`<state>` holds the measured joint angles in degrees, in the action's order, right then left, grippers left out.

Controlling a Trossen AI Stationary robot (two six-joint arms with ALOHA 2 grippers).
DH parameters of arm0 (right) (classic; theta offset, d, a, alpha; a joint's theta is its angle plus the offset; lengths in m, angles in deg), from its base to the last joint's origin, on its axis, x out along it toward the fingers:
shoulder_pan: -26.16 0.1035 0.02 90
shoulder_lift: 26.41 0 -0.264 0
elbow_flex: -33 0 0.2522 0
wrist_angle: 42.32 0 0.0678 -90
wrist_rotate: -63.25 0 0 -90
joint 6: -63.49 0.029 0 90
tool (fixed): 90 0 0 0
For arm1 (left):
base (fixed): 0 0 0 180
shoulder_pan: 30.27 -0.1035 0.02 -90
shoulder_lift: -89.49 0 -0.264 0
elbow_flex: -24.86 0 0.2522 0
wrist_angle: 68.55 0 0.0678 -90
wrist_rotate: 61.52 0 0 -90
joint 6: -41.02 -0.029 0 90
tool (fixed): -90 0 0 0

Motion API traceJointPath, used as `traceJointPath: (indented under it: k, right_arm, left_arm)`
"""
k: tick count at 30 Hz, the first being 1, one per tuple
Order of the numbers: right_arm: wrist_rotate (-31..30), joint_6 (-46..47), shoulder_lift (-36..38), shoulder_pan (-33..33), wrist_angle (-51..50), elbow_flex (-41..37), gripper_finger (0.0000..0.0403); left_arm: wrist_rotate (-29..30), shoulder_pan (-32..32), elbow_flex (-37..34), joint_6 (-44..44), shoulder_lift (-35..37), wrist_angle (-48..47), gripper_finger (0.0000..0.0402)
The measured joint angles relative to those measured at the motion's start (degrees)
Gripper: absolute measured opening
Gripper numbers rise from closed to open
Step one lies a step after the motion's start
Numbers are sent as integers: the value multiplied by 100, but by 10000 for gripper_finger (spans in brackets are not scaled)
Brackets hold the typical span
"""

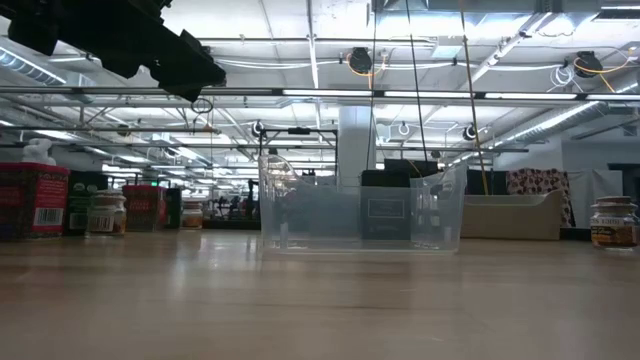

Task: Sort spices by type
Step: Put the black seasoning can into the transparent bin

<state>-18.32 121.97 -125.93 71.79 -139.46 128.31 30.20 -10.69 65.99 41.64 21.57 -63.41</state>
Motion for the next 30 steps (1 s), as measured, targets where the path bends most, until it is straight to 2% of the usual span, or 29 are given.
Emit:
traceJointPath:
  k: [4,8,14,23,30]
  right_arm:
    - [-525,-646,89,-552,-115,429,96]
    - [-1205,-1739,89,-1220,-104,886,97]
    - [-1761,-3303,89,-2302,23,1359,99]
    - [-1794,-5888,37,-3530,1397,1441,99]
    - [-1735,-6919,-403,-3923,1568,1441,100]
  left_arm:
    - [0,-9,0,-99,0,9,217]
    - [-2,-39,0,-153,0,39,217]
    - [0,-166,0,-157,0,29,217]
    - [-2,-160,0,-136,0,15,217]
    - [-2,-143,0,-95,0,17,217]
